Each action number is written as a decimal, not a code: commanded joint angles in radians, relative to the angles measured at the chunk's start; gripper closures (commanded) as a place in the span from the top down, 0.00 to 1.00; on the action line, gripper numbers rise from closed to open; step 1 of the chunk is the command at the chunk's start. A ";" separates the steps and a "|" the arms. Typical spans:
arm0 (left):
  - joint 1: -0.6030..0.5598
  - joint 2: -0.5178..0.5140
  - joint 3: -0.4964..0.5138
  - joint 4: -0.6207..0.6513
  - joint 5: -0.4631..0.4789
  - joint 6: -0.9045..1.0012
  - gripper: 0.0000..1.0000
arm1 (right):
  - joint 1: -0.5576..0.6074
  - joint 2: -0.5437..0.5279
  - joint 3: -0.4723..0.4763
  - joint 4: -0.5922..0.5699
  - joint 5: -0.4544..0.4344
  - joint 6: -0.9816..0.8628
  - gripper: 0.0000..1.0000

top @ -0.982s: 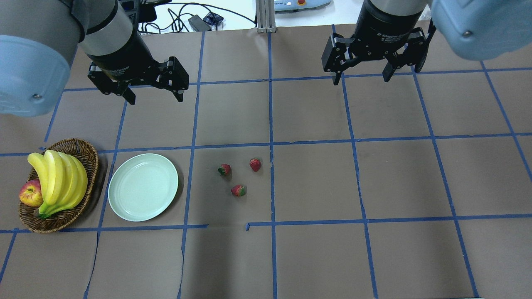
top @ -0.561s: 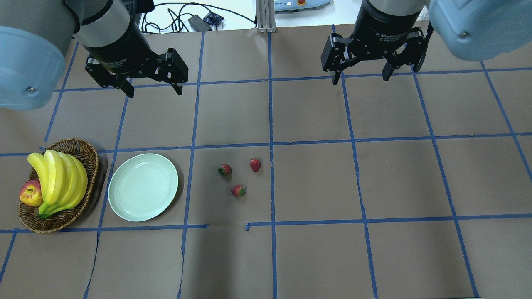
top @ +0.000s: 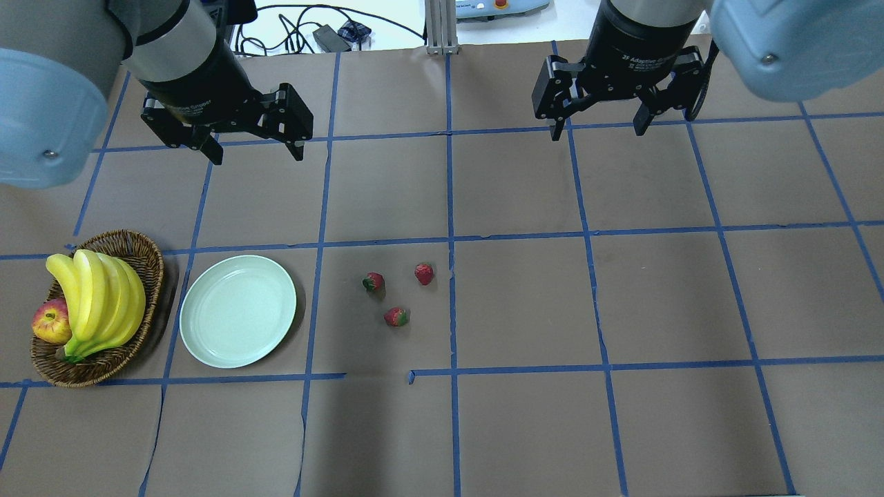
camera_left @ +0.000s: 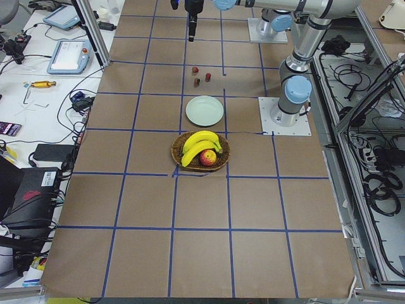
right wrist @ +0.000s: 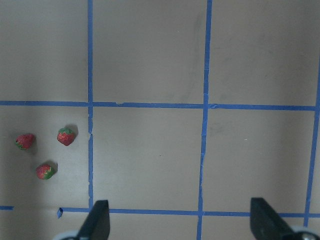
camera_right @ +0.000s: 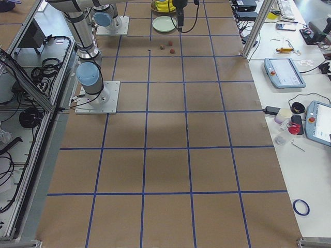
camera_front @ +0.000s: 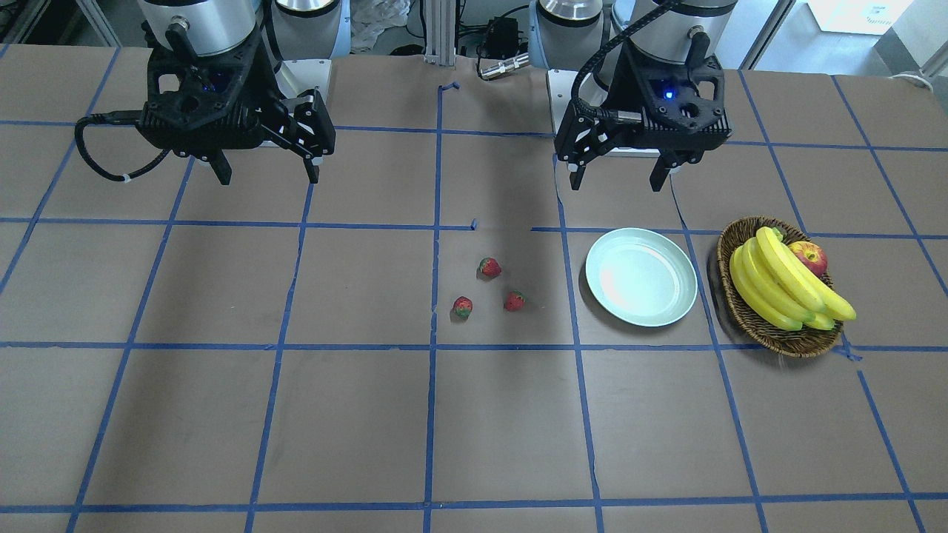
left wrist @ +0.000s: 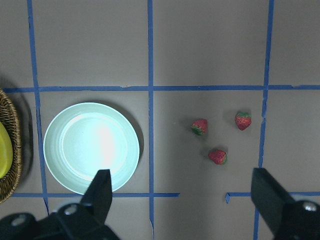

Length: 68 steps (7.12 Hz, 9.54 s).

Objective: Collect all strawberries into plate
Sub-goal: 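Move the left gripper over the cluster of strawberries, then grasp the strawberry nearest the plate with the left gripper, then lower the strawberry onto the plate and open the left gripper, then reach the left gripper to the next strawberry and grasp it, then place the strawberry on the plate and open the left gripper, then reach the left gripper to the last strawberry and grasp it, then place the strawberry on the plate and open the left gripper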

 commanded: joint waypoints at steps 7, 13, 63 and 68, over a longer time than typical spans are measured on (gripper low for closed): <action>-0.059 -0.315 -0.385 0.506 -0.076 -0.043 0.83 | 0.000 -0.001 0.000 0.002 0.006 -0.002 1.00; -0.116 -0.392 -0.382 0.586 -0.005 -0.103 0.16 | 0.000 0.001 0.000 0.002 0.006 -0.004 1.00; 0.095 -0.252 -0.349 0.307 0.155 0.191 0.03 | 0.006 0.003 0.006 -0.002 0.008 -0.001 1.00; 0.170 -0.229 -0.433 0.374 0.181 0.243 1.00 | 0.006 0.003 0.006 -0.002 0.011 0.001 1.00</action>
